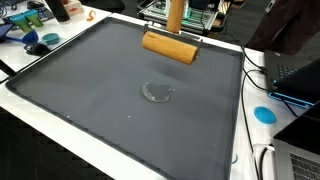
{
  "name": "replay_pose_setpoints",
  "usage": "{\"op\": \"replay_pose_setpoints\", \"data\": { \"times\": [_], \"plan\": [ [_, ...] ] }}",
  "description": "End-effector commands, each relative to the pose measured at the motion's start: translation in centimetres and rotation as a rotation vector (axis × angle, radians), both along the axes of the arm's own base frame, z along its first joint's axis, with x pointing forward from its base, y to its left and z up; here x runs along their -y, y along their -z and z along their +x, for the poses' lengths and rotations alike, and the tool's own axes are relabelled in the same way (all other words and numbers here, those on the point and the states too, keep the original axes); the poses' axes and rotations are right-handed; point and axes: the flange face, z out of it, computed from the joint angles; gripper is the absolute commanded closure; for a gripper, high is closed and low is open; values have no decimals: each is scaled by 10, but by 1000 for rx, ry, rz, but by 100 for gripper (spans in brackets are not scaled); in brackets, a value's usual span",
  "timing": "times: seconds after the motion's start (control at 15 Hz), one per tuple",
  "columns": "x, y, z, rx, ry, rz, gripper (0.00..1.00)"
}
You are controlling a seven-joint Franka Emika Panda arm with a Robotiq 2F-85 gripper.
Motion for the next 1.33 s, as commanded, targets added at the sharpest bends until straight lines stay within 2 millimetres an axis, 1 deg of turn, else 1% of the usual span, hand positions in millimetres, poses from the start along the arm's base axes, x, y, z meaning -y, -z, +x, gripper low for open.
{"op": "replay_pose_setpoints", "data": {
  "times": [0.0,0.07,0.13,0.2,0.33,0.4,0.53,0.73,0.93,1.07,1.27],
  "plan": [
    [-1,-1,0,-1,0,0,52],
    [-1,-1,0,-1,0,0,52],
    [-1,-1,0,-1,0,0,77],
    [4,7,8,-25,-28,13,77],
    [22,41,24,-95,-41,29,77],
    [26,54,28,-114,-58,28,77],
    [31,85,35,-144,-114,2,77],
    [32,120,41,-178,-189,-30,77],
    [28,144,42,-175,-243,-31,77],
    [29,154,44,-157,-257,-25,77],
    [31,165,46,-127,-268,-23,77]
  ]
}}
